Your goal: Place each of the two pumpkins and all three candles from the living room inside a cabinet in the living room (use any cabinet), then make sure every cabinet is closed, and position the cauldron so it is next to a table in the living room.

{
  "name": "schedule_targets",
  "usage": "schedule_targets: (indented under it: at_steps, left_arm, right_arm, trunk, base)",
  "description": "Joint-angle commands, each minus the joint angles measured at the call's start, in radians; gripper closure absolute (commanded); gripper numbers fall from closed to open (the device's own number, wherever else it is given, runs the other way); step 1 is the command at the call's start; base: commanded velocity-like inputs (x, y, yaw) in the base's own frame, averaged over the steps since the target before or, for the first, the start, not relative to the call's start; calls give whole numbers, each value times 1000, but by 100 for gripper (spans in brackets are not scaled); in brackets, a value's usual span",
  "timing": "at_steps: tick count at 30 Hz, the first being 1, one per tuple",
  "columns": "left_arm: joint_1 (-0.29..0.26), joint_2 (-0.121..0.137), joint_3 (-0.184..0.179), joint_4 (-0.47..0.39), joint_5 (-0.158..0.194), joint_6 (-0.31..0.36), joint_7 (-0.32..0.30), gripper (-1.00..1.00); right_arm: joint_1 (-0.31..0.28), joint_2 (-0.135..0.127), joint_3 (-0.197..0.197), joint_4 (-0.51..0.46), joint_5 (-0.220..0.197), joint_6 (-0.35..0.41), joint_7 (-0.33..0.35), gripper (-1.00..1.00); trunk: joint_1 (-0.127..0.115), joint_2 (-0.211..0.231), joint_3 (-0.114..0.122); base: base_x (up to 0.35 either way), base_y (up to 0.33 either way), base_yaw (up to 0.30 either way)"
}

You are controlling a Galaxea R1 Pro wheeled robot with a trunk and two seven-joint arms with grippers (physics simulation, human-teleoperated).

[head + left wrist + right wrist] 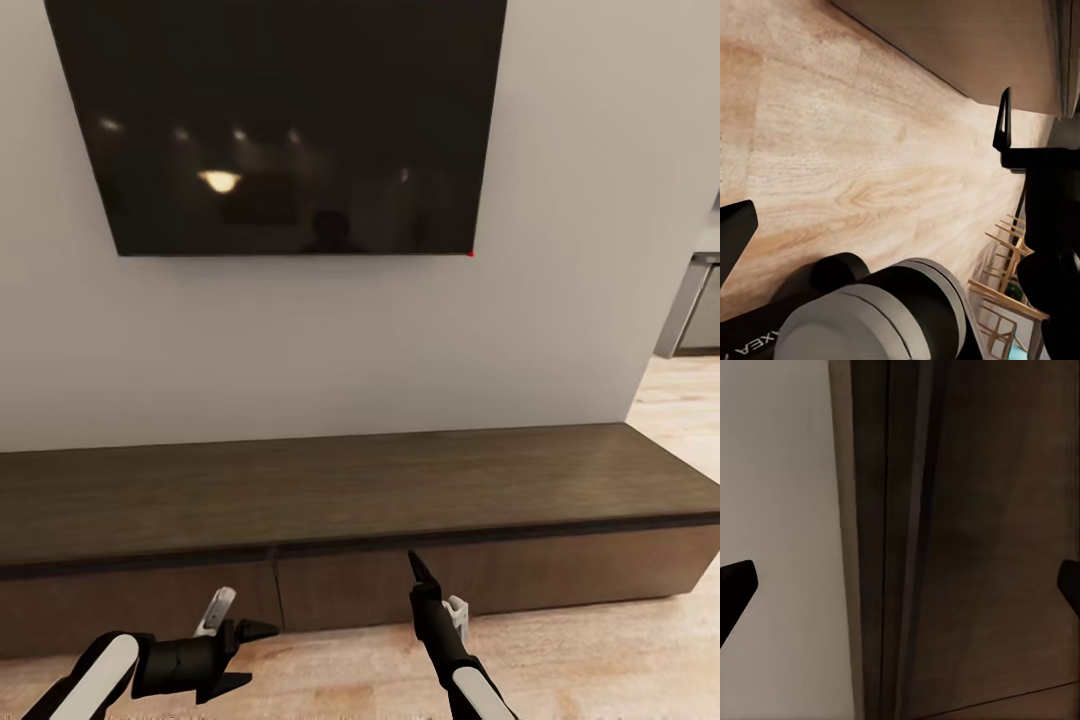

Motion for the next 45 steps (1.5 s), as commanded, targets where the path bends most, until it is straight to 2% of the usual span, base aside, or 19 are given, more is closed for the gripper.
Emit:
schedule_targets:
  at_steps: [1,11,14,15,19,29,45]
  left_arm:
    - [0,0,1,0,1,0,0,-100]
    - [0,0,-4,0,1,0,0,-100]
    - [0,-1,-5,0,1,0,0,-100]
    - [0,-1,-5,0,1,0,0,-100]
    - [0,-1,-5,0,1,0,0,-100]
    - [0,-1,-5,0,-1,0,0,-100]
    - [0,-1,-3,0,-1,-1,0,-100]
  right_arm:
    - [0,0,0,0,0,0,0,-100]
    - [0,0,4,-1,0,1,7,-100]
    - [0,0,40,-1,-1,1,37,-100]
    - [0,0,55,-1,-1,1,56,-100]
    - [0,0,68,-1,-1,1,72,-100]
    - [-1,0,71,-1,0,0,72,-100]
    - [-2,0,69,0,-2,-5,66,-100]
  trunk:
    - [0,0,-4]
    - [5,-3,-43]
    - [6,-3,-54]
    - [6,-3,-54]
    - [6,-3,-54]
    - [6,-3,-54]
    - [6,-3,-54]
  base:
    - [2,0,0]
    - [0,0,0]
    - [0,0,0]
    - [0,0,0]
    - [0,0,0]
    - [166,-5,0]
    - [62,11,0]
